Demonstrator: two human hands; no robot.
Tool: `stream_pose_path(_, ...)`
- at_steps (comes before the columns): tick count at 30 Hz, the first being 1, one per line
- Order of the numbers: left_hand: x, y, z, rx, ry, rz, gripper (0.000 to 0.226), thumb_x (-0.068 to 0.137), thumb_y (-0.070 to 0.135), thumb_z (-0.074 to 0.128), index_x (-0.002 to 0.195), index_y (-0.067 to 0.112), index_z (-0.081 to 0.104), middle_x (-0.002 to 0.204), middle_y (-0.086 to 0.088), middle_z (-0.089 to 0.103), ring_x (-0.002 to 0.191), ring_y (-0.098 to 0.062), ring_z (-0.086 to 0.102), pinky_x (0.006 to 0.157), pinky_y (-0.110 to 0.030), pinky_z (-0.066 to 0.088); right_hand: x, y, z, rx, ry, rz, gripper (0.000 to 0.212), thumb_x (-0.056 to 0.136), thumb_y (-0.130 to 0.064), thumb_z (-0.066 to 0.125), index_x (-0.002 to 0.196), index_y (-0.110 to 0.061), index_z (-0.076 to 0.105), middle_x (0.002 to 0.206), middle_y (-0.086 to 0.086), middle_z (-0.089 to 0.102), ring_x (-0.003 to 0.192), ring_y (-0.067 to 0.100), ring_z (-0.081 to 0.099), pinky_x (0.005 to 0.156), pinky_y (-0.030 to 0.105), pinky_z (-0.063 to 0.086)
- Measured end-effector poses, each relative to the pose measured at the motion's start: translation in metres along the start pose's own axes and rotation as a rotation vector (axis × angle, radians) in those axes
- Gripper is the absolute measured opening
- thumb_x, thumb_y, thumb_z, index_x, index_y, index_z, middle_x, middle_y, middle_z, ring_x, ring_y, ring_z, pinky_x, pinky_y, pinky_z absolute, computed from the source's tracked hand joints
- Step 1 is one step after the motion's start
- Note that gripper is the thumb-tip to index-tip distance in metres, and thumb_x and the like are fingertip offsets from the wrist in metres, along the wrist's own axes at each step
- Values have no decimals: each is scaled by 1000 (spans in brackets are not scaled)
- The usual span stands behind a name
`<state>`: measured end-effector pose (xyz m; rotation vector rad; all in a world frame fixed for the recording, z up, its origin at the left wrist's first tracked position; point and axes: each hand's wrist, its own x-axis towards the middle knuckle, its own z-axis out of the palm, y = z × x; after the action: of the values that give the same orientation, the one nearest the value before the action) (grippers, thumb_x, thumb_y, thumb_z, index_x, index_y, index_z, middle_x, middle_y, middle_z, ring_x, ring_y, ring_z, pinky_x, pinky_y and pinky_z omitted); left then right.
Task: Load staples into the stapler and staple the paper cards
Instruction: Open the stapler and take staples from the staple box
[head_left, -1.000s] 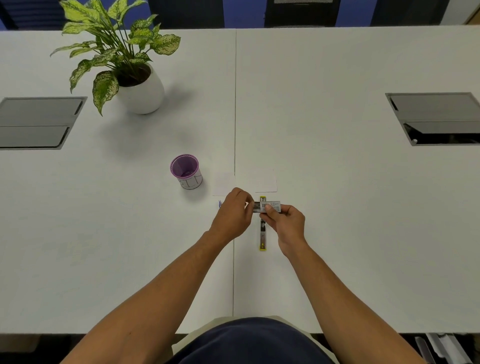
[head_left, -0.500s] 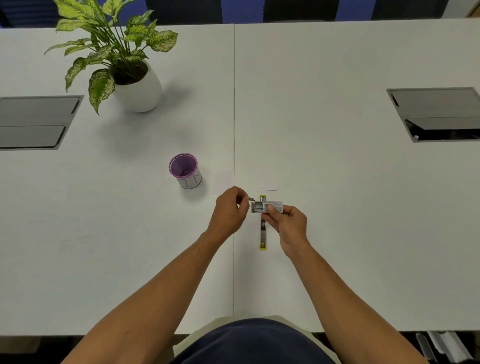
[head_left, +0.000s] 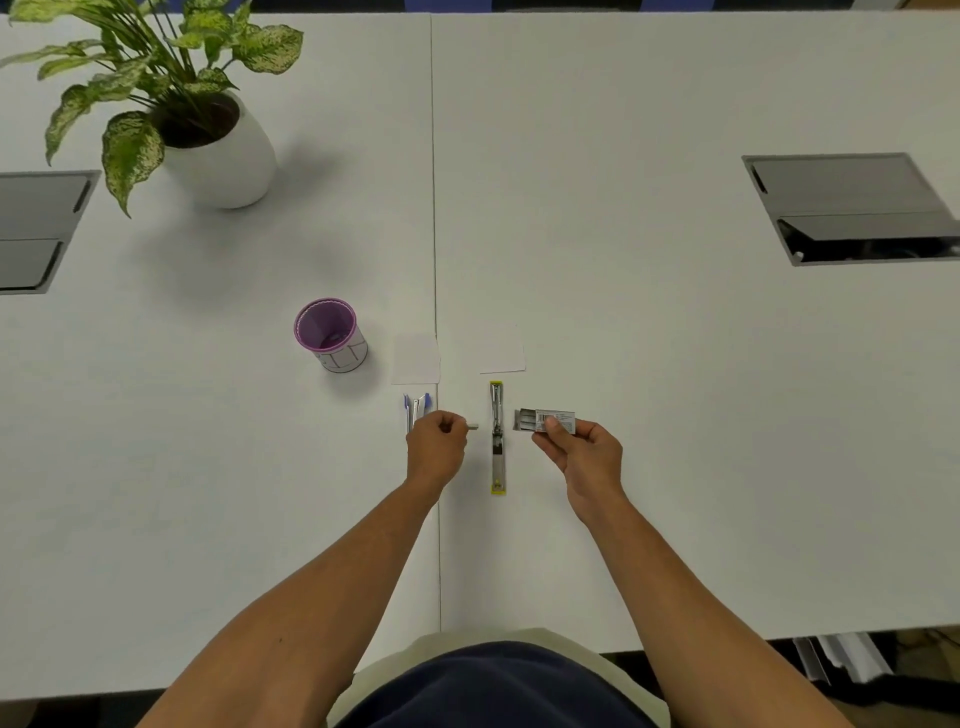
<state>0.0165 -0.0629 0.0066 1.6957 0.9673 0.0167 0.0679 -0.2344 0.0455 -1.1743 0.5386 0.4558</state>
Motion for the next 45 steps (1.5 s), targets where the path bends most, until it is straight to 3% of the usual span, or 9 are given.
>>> stream_pose_path(4,8,-8,14,29,55,-13,17,93,13,53,92,8,69,82,-7,70,78,-25,68,76,-34,56,6,2,-6,-28,17,4,16,83,5,71,96,7,62,101,23,71,89,31,73,69,24,60)
stream_pose_path(10,10,-16,30,141,77,28,13,91,12,60,84,7,70,75,0,66,71,-13,60,60,-13,39,18,-4,-10,-55,13,-2,18,83,5,70,99,9,62,99,22,71,89,31,73,70,25,60)
stream_pose_path(16,13,-24,29,245,25,38,7,87,9,65,85,5,71,81,-4,70,74,-14,60,72,-21,45,29,-5,-7,-73,8,3,14,84,5,70,95,7,61,96,22,71,82,27,73,68,25,60)
stream_pose_path(21,15,-22,15,241,28,67,9,90,10,61,90,8,70,84,-2,70,74,-11,61,70,-16,44,32,-1,5,-74,-19,15,14,84,5,70,95,6,61,97,23,71,82,27,73,70,26,60)
stream_pose_path(25,10,-8,9,124,-35,128,10,90,14,62,96,11,70,86,0,70,79,-15,66,74,-23,52,31,2,12,-80,-24,22,21,84,4,70,102,9,60,102,25,69,86,29,72,73,28,61)
stream_pose_path(30,-3,19,9,-123,-286,162,24,92,16,63,116,11,64,90,-4,71,77,-12,69,68,-25,57,26,5,15,-85,-49,29,22,84,3,71,103,8,61,103,24,70,85,30,73,70,26,60)
stream_pose_path(35,-10,26,3,-239,-291,129,23,91,8,64,113,3,65,84,-15,71,76,-23,70,66,-26,58,21,7,19,-64,-74,12,28,82,5,71,105,1,55,103,23,69,86,30,73,72,30,62)
stream_pose_path(42,-11,22,-2,-179,-345,97,28,85,13,72,114,15,69,69,6,72,66,-7,68,60,-22,56,13,10,18,-93,-118,-11,33,82,5,72,106,-5,51,99,23,69,82,28,73,75,33,62)
stream_pose_path(45,-10,27,-5,-230,-365,48,24,81,15,76,104,21,72,67,4,72,63,-9,66,58,-23,56,13,8,20,-105,-139,-21,31,82,4,72,103,-7,52,100,23,70,81,27,74,75,33,61)
